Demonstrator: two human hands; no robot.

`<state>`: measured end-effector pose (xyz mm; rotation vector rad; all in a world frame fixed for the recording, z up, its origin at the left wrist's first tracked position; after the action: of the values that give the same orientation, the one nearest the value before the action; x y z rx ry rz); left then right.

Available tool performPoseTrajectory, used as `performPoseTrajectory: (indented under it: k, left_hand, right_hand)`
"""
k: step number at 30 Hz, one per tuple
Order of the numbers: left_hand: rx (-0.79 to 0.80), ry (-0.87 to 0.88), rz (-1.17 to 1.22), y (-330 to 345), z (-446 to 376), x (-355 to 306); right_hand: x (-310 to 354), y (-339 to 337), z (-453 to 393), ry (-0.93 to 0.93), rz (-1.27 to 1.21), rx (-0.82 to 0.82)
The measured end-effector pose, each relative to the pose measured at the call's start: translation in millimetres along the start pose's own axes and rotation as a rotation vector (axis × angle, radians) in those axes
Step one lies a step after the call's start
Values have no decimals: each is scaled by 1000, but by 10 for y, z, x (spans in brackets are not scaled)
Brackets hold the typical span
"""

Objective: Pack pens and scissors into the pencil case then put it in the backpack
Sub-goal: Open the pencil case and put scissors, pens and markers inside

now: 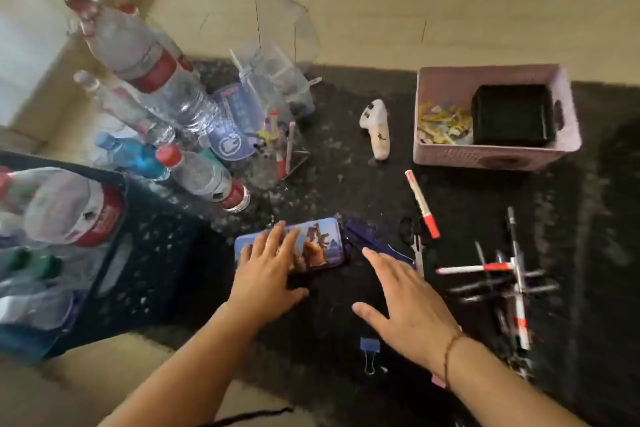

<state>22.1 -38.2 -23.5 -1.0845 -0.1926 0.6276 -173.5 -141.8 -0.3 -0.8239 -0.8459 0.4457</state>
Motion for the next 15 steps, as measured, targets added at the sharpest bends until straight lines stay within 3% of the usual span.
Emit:
performPoseTrajectory:
  k: [4,8,15]
  left_hand:
    - [1,-32,0,164,-320,321]
    - [-115,116,56,289,-332,458]
    - [-210,232,50,785,323,370]
  right_hand:
    - [-27,271,-393,3,107,-139]
    - [80,594,-607,46,299,-295]
    - [146,1030,-91,121,397,-495]
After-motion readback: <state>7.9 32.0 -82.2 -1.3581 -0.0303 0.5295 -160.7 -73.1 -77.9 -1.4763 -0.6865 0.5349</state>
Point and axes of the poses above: each hand's wrist, its own z-axis away from the middle knuckle, its own y-axis out of the palm, x = y × z, the point moved 5 cm from there along -z, towards the middle knuckle, and after that the axes turned 11 degrees about z, right-handed, at the moved point
